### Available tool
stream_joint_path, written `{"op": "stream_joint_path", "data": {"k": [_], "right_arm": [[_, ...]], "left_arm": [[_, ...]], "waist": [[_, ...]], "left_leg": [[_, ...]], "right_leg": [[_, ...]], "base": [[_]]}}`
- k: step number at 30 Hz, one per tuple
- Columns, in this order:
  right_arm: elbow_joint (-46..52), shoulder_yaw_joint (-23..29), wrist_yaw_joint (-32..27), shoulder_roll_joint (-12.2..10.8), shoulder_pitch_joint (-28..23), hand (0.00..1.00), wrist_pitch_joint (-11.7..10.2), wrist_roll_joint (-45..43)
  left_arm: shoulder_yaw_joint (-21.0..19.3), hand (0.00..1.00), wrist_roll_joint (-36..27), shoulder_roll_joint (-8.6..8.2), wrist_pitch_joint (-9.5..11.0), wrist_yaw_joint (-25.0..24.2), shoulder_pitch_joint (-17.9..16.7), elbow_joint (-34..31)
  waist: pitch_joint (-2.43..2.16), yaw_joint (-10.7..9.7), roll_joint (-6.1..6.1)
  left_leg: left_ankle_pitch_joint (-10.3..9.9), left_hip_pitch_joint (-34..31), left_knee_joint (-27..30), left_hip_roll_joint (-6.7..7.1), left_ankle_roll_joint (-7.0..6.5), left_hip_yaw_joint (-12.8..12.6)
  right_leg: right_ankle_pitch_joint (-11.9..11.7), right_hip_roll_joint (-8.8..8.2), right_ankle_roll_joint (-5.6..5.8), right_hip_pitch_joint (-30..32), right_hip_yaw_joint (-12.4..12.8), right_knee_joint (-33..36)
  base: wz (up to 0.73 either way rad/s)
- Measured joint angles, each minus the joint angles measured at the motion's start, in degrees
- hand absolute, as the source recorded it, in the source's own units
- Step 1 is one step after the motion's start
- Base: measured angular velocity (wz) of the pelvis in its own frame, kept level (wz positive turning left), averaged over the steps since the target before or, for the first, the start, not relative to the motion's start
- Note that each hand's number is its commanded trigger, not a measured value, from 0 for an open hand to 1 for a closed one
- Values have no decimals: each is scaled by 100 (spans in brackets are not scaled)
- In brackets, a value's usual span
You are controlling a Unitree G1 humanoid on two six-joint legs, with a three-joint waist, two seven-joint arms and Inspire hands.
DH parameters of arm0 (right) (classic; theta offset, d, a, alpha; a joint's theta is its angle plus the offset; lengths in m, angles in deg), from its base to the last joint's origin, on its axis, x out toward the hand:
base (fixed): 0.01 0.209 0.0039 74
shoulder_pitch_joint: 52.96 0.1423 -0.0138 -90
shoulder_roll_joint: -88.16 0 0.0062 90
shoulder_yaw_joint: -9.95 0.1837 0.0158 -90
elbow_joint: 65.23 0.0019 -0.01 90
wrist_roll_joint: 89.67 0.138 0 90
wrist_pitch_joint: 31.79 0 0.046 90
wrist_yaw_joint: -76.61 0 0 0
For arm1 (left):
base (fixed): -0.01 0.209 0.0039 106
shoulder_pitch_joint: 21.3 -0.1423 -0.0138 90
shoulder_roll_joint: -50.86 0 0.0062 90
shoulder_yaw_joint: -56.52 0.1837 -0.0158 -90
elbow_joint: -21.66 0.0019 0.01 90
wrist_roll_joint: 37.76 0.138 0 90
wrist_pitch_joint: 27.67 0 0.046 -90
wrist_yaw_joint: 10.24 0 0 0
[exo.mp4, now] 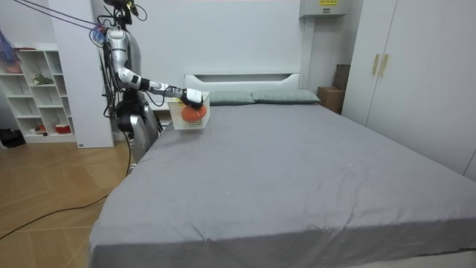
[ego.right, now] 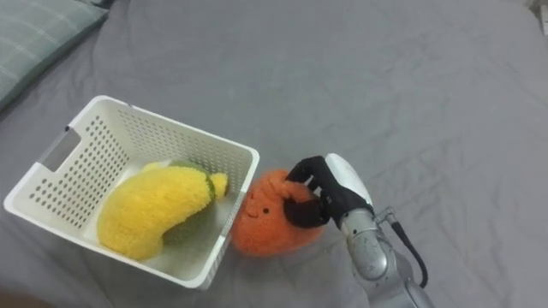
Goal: Collect toys from the bed
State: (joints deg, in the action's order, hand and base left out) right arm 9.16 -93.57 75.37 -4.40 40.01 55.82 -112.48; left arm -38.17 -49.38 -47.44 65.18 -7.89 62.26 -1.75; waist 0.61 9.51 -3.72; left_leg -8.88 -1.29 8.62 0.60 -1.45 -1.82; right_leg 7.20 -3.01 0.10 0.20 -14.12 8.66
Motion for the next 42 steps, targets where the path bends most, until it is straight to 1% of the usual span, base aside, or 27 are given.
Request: {"op": "stream_joint_path", "data": {"k": [4, 8, 13, 18, 21, 26, 32, 35, 38, 42], "right_arm": [[160, 157, 0, -1, 0, 100, 1, 2], [655, 245, 17, 18, -8, 100, 52, 2], [799, 540, 15, 33, -7, 100, 56, -4], [1166, 921, -39, 38, -7, 100, 57, 0], [1380, 1062, -76, 47, -7, 100, 70, -2], [1757, 1081, -99, 52, -5, 100, 81, -25], [1962, 1084, -122, 75, -2, 100, 99, -19], [2317, 1104, -119, 93, -2, 100, 185, -15], [2649, 1106, -128, 156, 76, 100, 179, -3], [2974, 1108, -140, 155, 140, 100, 179, 6]], "left_arm": [[-44, 0, 4, -32, -4, 0, -11, 1], [-160, 0, -1, -26, -25, -3, -149, -4], [-204, 0, -2, -20, -27, -11, -221, 9], [-363, 0, 1, -22, -28, -9, -324, 77], [-427, 0, 0, -20, -38, -2, -333, 97], [-480, 0, 3, -14, -39, 0, -323, 98], [-488, 0, 3, -10, -43, 0, -328, 78], [-527, 0, 3, -13, -42, 0, -342, 100], [-527, 0, 8, 5, -28, 0, -314, 220], [-526, 0, 53, 5, -32, 0, -345, 262]], "waist": [[-18, -47, 29], [-27, -168, 18], [-43, -192, -16], [-55, -196, -48], [-39, -249, -82], [-18, -279, -124], [-19, -287, -139], [-19, -294, -136], [-21, -298, -138], [-17, -275, -131]], "left_leg": [[0, 59, 1, 0, 0, -2], [0, 106, -2, 1, -1, -6], [-2, 264, -44, 5, -3, -52], [-1, 345, -88, 0, -5, -119], [-2, 347, -92, 3, -5, -119], [-3, 338, -98, 5, -5, -121], [-7, 334, -103, 5, -10, -114], [-8, 319, -101, 5, -11, -101], [-8, 318, -97, 5, -11, -87], [-12, 355, -93, 6, -14, -60]], "right_leg": [[1, 1, 1, -52, 10, 1], [4, 1, 5, -111, 31, 1], [12, 9, 18, -233, 149, -2], [14, 19, 20, -252, 256, 6], [17, 18, 24, -252, 260, 5], [23, 20, 29, -232, 269, 1], [23, 19, 30, -225, 264, 1], [23, 16, 30, -226, 199, 1], [23, 13, 30, -247, 153, 2], [23, 9, 31, -307, 119, -2]], "base": [[0], [0], [-6], [-9], [-1], [0], [0], [3], [6], [5]]}}
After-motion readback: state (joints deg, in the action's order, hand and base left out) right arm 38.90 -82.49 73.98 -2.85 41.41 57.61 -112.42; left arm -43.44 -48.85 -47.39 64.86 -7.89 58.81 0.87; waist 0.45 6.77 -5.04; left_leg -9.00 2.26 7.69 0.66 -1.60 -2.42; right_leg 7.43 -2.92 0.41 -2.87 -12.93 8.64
